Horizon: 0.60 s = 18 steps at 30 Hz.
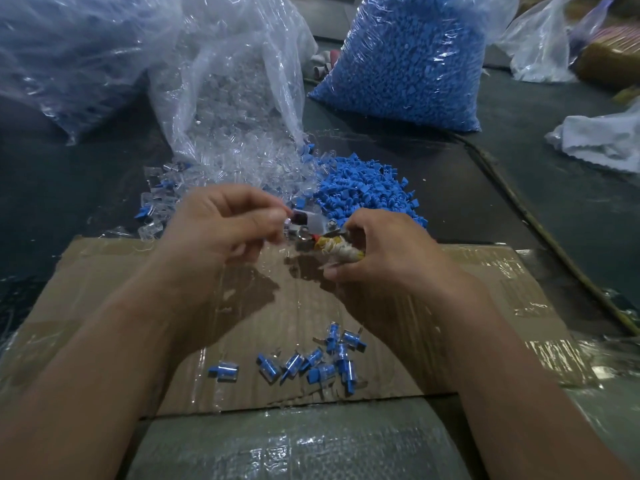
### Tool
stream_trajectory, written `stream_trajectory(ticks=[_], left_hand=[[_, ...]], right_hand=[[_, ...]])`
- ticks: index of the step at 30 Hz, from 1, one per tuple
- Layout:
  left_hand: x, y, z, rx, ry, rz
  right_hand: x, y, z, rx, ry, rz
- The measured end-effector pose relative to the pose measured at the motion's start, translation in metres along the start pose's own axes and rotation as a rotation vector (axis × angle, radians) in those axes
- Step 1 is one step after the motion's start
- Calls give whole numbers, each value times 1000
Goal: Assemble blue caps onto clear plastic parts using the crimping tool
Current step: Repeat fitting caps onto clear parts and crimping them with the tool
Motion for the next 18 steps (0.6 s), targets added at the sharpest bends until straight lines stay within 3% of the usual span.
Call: stream_trajectory(ticks=[2, 4, 10, 15, 18], left_hand=[[13, -5, 4, -117, 285, 199], [15, -10, 6, -170, 419, 541], [11, -21, 14, -141, 275, 962], [6, -27, 17, -63, 130, 1100], [3, -26, 18, -53, 120, 1127]], right_hand=[[-1, -2, -1, -4, -37, -16], [-3, -5, -2, 4, -69, -60], [-11, -10, -3, 60, -110, -181], [-11, -9, -6, 85, -191, -125], [-3, -6, -7, 63, -159, 33]])
Point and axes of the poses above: each hand's wrist, its own z-axis towards the middle knuckle, its own x-axis out of the back of the hand, y = z × x, the point moved 4 cm from there along z, towards the middle knuckle, and after that the axes turned 5 degrees about -x, right-handed, at the moved point
